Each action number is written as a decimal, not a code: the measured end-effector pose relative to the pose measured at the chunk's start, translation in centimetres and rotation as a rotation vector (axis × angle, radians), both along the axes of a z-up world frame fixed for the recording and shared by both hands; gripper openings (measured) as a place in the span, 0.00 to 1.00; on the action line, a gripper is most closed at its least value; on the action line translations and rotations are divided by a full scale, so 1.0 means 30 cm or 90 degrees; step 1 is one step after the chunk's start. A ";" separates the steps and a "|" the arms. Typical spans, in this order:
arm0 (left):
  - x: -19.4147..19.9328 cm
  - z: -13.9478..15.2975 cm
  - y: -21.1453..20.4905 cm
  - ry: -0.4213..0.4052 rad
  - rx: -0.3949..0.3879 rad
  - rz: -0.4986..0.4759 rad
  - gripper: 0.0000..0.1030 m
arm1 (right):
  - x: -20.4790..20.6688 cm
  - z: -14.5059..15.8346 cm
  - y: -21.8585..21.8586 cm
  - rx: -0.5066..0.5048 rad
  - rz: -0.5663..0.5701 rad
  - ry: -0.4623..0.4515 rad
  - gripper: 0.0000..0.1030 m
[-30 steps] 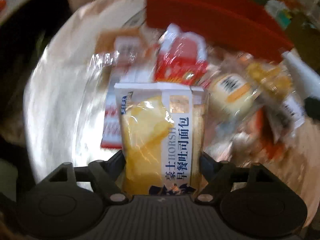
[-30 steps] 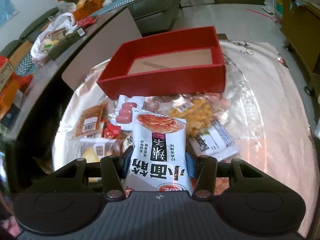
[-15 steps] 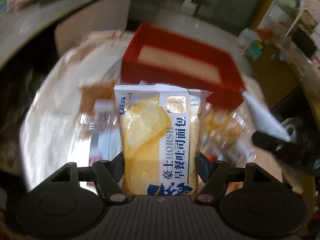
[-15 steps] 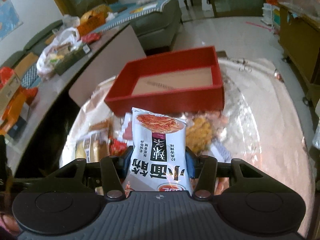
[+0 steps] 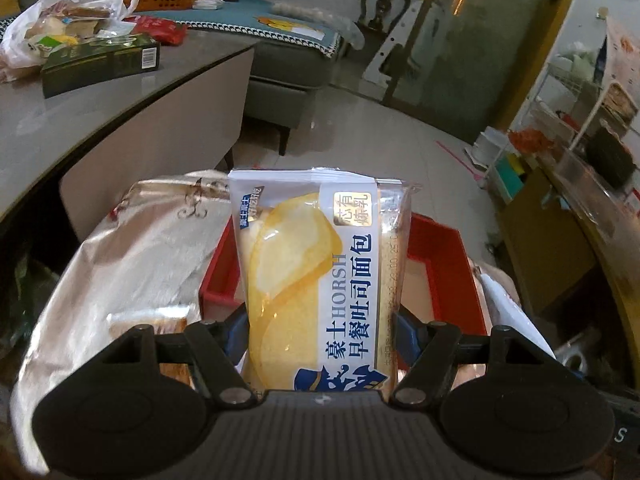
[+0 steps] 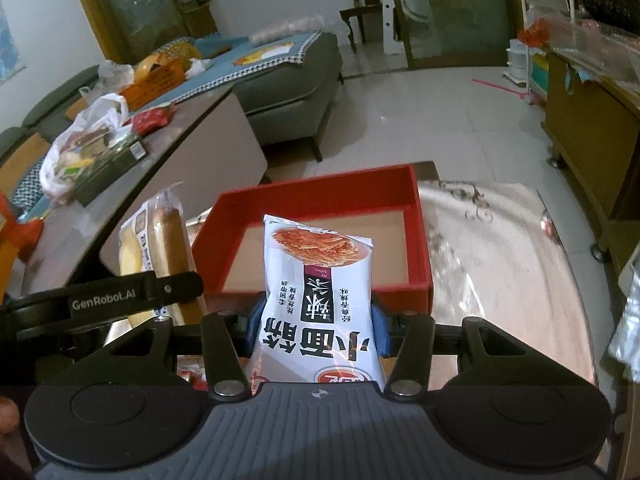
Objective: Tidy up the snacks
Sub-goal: 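Lift the bread and noodle packet with both tools over the red box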
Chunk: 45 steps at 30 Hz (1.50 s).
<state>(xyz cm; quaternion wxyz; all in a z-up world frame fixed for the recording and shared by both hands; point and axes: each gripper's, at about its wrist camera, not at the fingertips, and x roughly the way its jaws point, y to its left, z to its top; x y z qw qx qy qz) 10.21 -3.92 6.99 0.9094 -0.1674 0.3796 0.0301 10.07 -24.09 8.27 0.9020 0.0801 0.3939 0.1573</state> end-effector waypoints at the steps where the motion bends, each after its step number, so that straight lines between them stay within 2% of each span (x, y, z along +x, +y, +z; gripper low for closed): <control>1: 0.020 -0.003 0.001 0.001 0.001 0.003 0.61 | 0.019 -0.002 0.004 -0.002 -0.002 0.000 0.57; 6: 0.107 -0.008 0.001 0.000 -0.008 0.009 0.61 | 0.102 -0.011 0.032 -0.001 -0.009 -0.002 0.57; 14: 0.183 -0.002 -0.009 -0.012 0.003 0.010 0.61 | 0.161 -0.023 0.068 -0.022 -0.006 -0.005 0.57; 20: 0.222 -0.003 -0.012 -0.021 0.030 0.018 0.61 | 0.210 -0.032 0.066 -0.032 -0.012 -0.005 0.57; 27: 0.265 -0.026 -0.031 -0.014 0.040 0.009 0.61 | 0.264 -0.043 0.079 -0.042 -0.010 -0.008 0.57; 45: 0.326 -0.103 -0.068 0.019 0.073 -0.002 0.62 | 0.343 -0.130 0.069 -0.067 -0.023 0.028 0.57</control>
